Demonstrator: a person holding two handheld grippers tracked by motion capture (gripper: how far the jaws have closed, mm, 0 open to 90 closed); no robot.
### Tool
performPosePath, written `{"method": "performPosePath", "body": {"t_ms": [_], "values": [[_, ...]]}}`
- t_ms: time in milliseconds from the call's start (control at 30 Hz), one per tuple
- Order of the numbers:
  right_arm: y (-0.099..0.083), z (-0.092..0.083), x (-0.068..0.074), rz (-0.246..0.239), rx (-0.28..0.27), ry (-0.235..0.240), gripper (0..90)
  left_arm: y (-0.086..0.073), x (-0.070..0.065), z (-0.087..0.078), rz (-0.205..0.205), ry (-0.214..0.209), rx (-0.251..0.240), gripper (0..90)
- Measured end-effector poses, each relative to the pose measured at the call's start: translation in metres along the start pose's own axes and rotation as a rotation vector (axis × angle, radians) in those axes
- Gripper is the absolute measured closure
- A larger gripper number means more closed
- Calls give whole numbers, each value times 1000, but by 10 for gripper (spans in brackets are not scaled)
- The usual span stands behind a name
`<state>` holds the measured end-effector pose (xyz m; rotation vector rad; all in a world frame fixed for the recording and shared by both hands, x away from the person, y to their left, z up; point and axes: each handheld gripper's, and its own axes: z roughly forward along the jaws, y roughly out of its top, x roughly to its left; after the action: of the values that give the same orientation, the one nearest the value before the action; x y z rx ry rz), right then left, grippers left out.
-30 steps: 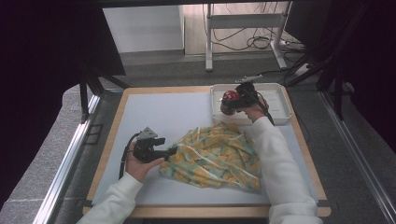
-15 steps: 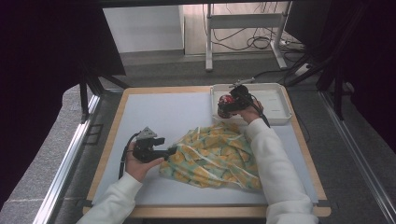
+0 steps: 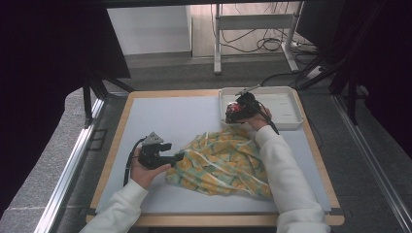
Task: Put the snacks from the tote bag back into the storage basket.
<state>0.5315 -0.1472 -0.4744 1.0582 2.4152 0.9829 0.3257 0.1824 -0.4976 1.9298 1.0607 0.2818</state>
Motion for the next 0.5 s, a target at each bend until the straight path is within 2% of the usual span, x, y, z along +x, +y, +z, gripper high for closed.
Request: {"method": "performPosePath", "body": {"t_ms": [67,167,233,500], "values": [[-2,2,0,10,2,6,224,0,0,0,0,2,1,296],[-2,1,1,33,-33,26,157,0,0,0,2,1,3,296],[-1,-1,2,31,-43,23,139,0,0,1,2,0,3,296],[-1,-15,0,58,-86,19,132,0,0,0,3,1,1,296]]}}
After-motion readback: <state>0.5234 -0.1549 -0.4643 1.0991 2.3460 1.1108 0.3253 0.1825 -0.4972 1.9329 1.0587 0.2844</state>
